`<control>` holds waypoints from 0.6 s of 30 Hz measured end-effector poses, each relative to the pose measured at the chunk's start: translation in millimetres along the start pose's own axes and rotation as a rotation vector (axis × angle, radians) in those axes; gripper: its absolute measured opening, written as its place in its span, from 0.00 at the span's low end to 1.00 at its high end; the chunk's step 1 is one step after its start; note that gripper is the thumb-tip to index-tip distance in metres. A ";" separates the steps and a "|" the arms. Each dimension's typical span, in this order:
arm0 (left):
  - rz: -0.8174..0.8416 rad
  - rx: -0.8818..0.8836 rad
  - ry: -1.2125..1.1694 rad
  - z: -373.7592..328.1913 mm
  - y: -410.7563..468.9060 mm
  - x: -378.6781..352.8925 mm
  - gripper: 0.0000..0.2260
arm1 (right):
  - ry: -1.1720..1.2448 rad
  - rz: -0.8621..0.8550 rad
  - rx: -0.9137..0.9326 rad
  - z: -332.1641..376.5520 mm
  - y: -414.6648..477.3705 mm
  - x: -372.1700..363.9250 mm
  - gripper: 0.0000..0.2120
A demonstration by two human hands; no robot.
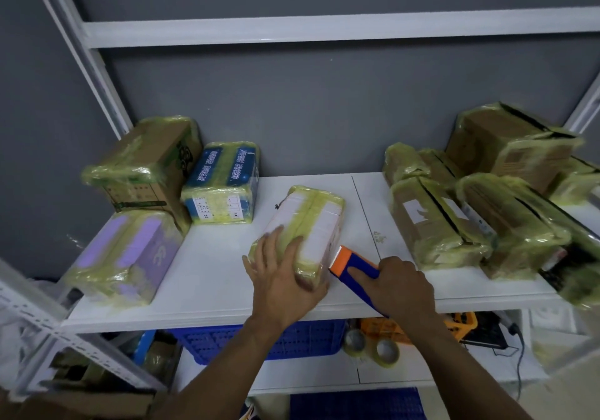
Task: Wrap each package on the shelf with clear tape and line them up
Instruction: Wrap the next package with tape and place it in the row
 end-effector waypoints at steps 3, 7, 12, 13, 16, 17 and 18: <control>0.088 0.183 0.024 2.0 0.9 -7.0 0.56 | 0.074 -0.003 -0.014 -8.6 -2.6 5.7 0.30; 0.180 0.278 0.035 9.6 4.2 -17.0 0.45 | 0.180 -0.008 -0.016 -15.7 -7.1 10.1 0.28; 0.286 0.211 0.140 5.2 7.2 -19.3 0.41 | 0.425 -0.030 -0.017 -19.6 -6.7 12.7 0.29; 0.307 0.197 0.148 6.4 9.2 -19.2 0.41 | 0.477 -0.037 0.001 -19.5 -6.6 14.5 0.30; 0.412 0.079 0.145 8.1 19.7 -18.4 0.43 | 0.600 -0.027 0.063 -15.5 -4.6 22.2 0.33; 0.465 0.038 0.117 9.1 24.0 -19.1 0.45 | 0.641 -0.021 0.076 -12.8 -3.2 25.9 0.34; 0.524 0.009 0.079 10.4 28.3 -19.5 0.46 | 0.678 -0.018 0.086 -10.3 -1.6 29.9 0.35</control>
Point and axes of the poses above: each hand's wrist, its own y-axis towards the middle knuckle, its own x-axis out of the back of the hand, z = x × y, the point moved 7 cm from there along y, towards the middle knuckle, and after that the axes turned 8 degrees about y, right-handed, at the moved point
